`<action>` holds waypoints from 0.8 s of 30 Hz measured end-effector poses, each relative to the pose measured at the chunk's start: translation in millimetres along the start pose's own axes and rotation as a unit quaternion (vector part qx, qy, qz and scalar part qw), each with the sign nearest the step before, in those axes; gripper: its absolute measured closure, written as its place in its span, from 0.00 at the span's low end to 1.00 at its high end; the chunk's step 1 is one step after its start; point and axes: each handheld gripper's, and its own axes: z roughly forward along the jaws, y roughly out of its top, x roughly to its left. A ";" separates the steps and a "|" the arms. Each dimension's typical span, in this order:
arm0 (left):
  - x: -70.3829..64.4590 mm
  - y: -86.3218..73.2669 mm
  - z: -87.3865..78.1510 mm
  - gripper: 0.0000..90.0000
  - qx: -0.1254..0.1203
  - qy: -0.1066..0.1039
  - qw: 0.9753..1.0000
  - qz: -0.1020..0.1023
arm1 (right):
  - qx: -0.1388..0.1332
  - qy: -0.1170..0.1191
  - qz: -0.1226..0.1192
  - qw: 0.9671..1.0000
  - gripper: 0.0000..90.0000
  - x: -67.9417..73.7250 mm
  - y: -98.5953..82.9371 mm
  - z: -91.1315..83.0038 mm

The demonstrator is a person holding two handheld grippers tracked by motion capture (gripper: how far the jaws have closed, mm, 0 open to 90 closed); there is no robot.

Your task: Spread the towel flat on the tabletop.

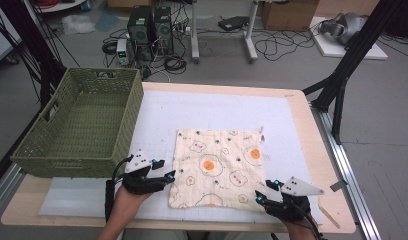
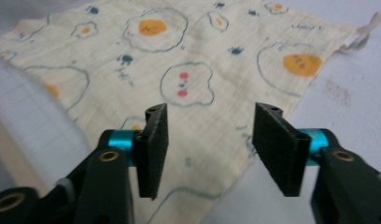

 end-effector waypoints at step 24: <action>21.8 13.7 10.5 0.47 -0.004 0.021 1.000 -0.023 | 0.070 0.139 -0.066 0.986 0.97 41.7 18.7 68.3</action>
